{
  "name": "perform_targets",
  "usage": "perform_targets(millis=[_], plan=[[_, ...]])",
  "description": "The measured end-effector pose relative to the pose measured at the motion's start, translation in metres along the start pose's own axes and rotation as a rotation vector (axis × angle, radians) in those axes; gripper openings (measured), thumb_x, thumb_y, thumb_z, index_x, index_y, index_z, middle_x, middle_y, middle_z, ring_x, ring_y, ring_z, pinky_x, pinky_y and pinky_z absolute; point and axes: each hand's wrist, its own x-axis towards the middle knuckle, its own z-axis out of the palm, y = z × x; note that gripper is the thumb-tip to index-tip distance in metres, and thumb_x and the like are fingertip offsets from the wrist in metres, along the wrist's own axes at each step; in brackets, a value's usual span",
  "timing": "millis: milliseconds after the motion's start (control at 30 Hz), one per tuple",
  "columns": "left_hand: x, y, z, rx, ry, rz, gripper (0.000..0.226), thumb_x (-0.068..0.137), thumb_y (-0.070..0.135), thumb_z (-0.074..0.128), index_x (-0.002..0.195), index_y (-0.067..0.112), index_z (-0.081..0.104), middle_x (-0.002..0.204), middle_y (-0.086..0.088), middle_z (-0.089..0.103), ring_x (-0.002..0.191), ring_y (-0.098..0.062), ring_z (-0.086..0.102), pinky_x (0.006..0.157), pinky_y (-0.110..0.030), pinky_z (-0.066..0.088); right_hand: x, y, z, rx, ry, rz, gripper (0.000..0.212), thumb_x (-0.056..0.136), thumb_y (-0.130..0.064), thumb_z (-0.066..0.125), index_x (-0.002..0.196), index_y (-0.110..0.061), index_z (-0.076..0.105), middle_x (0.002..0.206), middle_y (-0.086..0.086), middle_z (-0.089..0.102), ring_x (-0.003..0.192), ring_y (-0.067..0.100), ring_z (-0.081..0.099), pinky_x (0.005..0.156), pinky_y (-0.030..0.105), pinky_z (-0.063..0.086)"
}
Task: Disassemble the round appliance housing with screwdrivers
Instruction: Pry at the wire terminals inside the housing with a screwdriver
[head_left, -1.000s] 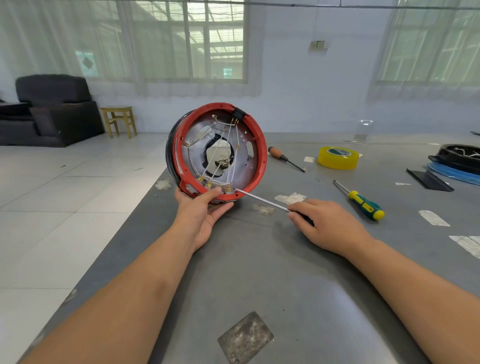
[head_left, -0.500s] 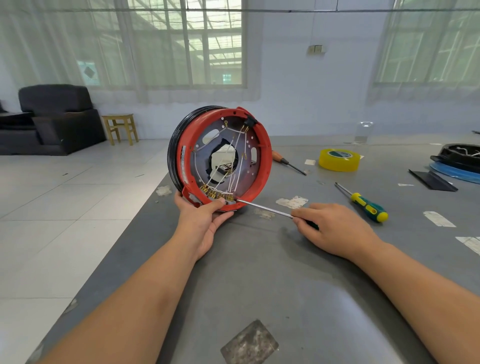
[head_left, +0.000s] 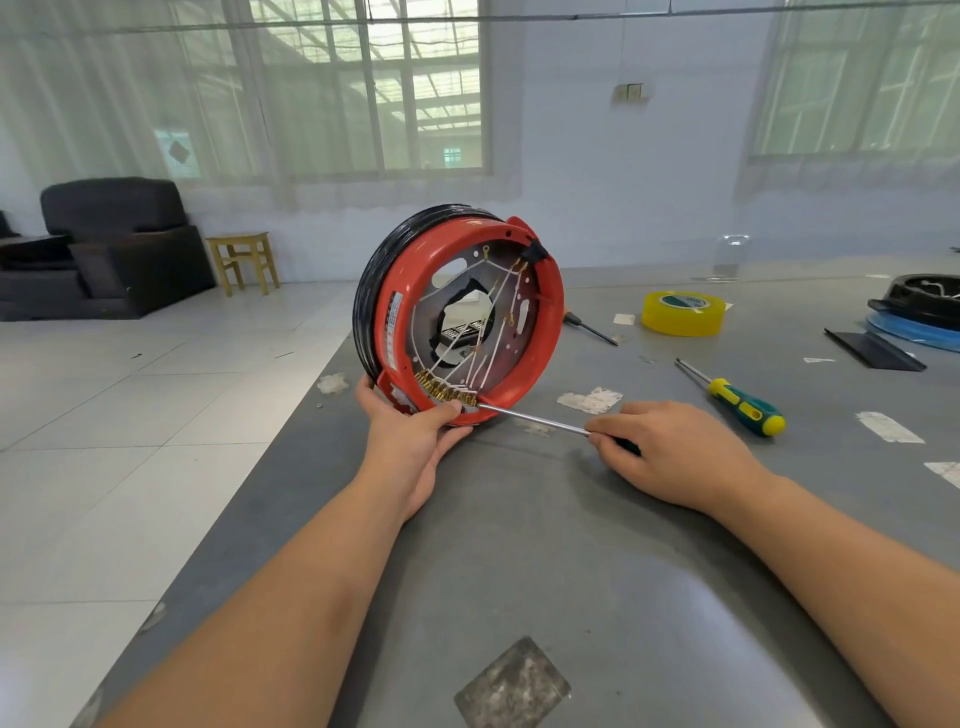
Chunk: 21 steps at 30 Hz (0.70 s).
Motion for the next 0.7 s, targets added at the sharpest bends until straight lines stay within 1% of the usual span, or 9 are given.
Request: perform_targets(millis=[133,200,300,500,567,633,700], plan=[[-0.0006,0.0005,0.0003,0.008,0.03,0.018,0.095,0.087,-0.022,0.066,0.147,0.042,0.029,0.138,-0.005,0.056,0.118,-0.036,0.07,0.087,-0.058,0.063,-0.0005,0.0012,-0.0027,0.03,0.01,0.019,0.032,0.103,-0.041,0.048,0.122,-0.037,0.073,0.101,-0.008,0.072,0.088,0.019,0.066,0.071,0.039,0.056],[-0.0004,0.0012,0.0003,0.002,0.047,0.011,0.098,0.088,-0.022,0.066,0.15,0.042,0.026,0.139,-0.004,0.054,0.118,-0.036,0.069,0.087,-0.057,0.063,-0.0013,0.0017,-0.0025,0.042,0.027,0.015,0.031,0.102,-0.04,0.049,0.121,-0.037,0.074,0.099,-0.008,0.072,0.085,0.019,0.066,0.069,0.037,0.055],[-0.0007,0.0015,0.0005,0.005,0.049,0.015,0.097,0.088,-0.022,0.066,0.15,0.04,0.025,0.138,-0.004,0.054,0.118,-0.035,0.069,0.086,-0.055,0.064,-0.001,-0.002,-0.0001,0.033,0.004,-0.003,0.03,0.103,-0.04,0.049,0.121,-0.038,0.073,0.1,-0.009,0.072,0.089,0.018,0.066,0.069,0.035,0.053],[-0.003,0.0012,0.0016,0.034,0.053,0.04,0.095,0.088,-0.022,0.066,0.148,0.041,0.027,0.137,-0.004,0.054,0.118,-0.032,0.069,0.09,-0.058,0.062,-0.0002,-0.0051,-0.0002,0.024,-0.009,-0.002,0.031,0.104,-0.043,0.046,0.12,-0.039,0.072,0.102,-0.008,0.072,0.091,0.018,0.065,0.071,0.037,0.055],[-0.003,0.0009,0.0016,0.043,0.046,0.049,0.095,0.088,-0.022,0.066,0.147,0.041,0.027,0.136,-0.002,0.054,0.117,-0.03,0.069,0.088,-0.055,0.064,-0.0003,-0.0054,-0.0006,0.026,-0.017,0.001,0.032,0.103,-0.044,0.045,0.118,-0.038,0.073,0.1,-0.008,0.071,0.09,0.019,0.065,0.071,0.039,0.055],[-0.0025,0.0003,0.0016,0.05,0.042,0.054,0.095,0.087,-0.023,0.065,0.147,0.04,0.027,0.134,-0.001,0.054,0.116,-0.028,0.068,0.083,-0.049,0.066,0.0005,-0.0051,-0.0006,0.029,-0.033,-0.004,0.033,0.103,-0.044,0.044,0.117,-0.037,0.073,0.1,-0.008,0.072,0.09,0.019,0.066,0.071,0.04,0.056],[-0.0018,-0.0002,0.0015,0.086,0.035,0.065,0.092,0.087,-0.023,0.065,0.144,0.038,0.028,0.133,0.0,0.055,0.115,-0.026,0.069,0.08,-0.045,0.067,0.0026,-0.0041,-0.0009,0.047,-0.062,-0.006,0.031,0.103,-0.043,0.045,0.115,-0.036,0.073,0.102,-0.008,0.074,0.092,0.018,0.066,0.075,0.041,0.057]])
